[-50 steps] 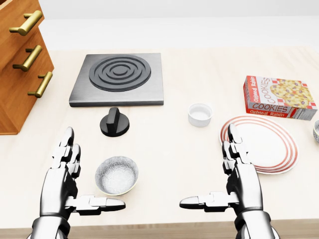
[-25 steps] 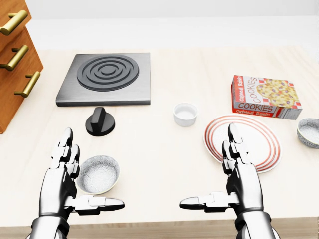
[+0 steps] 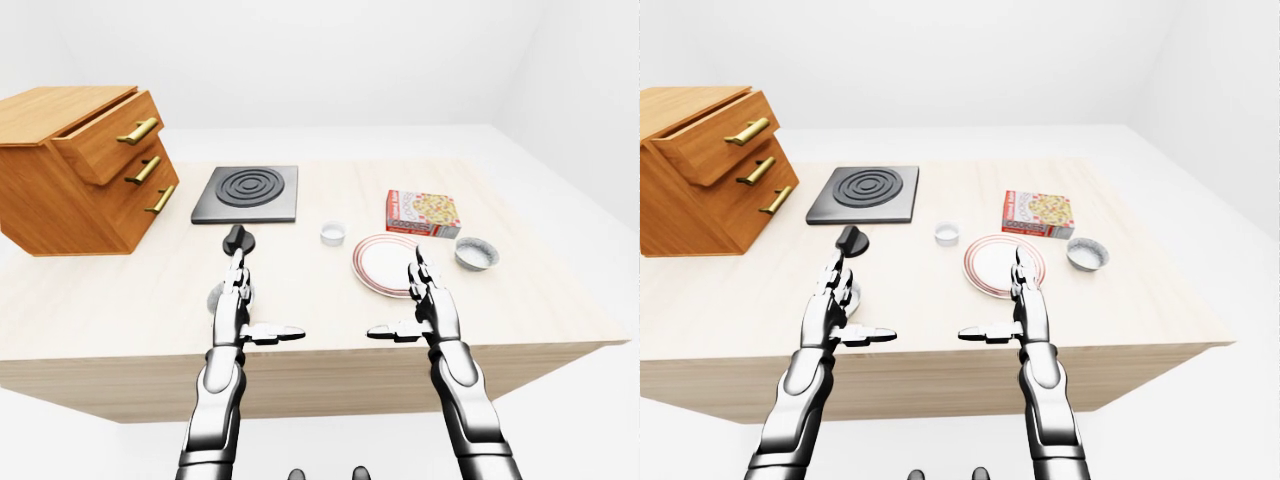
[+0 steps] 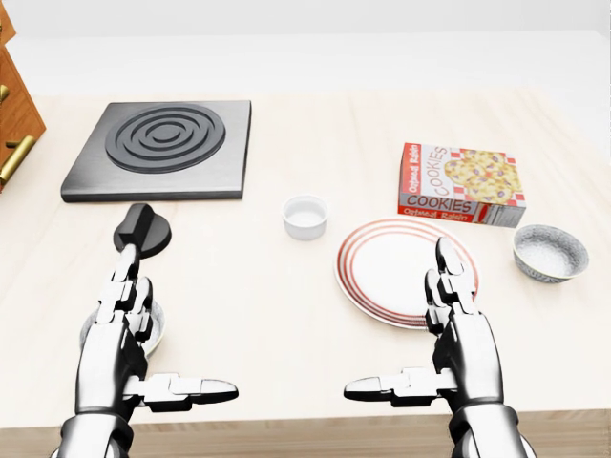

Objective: Pick the akita bowl next to the plate and place it on the plate.

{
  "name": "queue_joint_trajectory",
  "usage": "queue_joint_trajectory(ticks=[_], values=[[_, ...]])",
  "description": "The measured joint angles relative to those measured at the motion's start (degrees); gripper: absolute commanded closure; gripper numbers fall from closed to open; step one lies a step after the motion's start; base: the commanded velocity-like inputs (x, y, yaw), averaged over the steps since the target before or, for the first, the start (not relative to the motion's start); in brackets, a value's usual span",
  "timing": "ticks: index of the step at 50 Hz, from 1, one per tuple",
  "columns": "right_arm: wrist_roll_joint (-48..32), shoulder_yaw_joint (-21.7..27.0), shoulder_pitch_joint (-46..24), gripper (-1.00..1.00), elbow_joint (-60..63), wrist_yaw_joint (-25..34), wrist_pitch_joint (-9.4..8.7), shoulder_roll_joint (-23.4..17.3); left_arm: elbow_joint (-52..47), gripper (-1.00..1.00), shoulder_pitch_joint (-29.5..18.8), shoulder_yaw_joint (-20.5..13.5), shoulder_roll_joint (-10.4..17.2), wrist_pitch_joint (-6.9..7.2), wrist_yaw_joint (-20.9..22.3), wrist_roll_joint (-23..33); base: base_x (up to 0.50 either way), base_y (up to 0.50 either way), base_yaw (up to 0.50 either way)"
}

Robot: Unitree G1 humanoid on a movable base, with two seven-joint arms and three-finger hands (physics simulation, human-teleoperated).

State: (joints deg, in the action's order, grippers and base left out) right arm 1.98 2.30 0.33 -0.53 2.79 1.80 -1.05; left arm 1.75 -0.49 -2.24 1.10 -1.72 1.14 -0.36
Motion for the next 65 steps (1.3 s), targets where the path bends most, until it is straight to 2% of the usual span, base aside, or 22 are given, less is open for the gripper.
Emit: queue_joint_trajectory(ticks=[12,40,58,65], values=[[0.0,0.0,0.0,-1.0,-0.1,0.0,-0.06,0.0,0.7,-1.0,-0.1,-0.1,0.1,-0.56,0.0,0.0,-0.02,-0.26,0.0],[0.0,0.0,0.1,-1.0,0.0,-0.1,-0.23,0.0,0.0,-1.0,0.2,0.1,-0.1,-0.16,0.0,0.0,-0.02,-0.25,0.0],[-0.8,-0.3,0.0,-1.0,-0.3,-0.1,0.1,0.0,1.0,-1.0,-0.1,-0.2,0.0,-0.62,0.0,-0.4,0.0,-0.01,0.0],[-1.2,-0.4,0.3,-1.0,-0.3,0.0,0.56,-0.1,1.3,-1.0,-0.1,-0.2,0.0,-0.72,0.0,-0.5,0.31,0.0,0.0]])
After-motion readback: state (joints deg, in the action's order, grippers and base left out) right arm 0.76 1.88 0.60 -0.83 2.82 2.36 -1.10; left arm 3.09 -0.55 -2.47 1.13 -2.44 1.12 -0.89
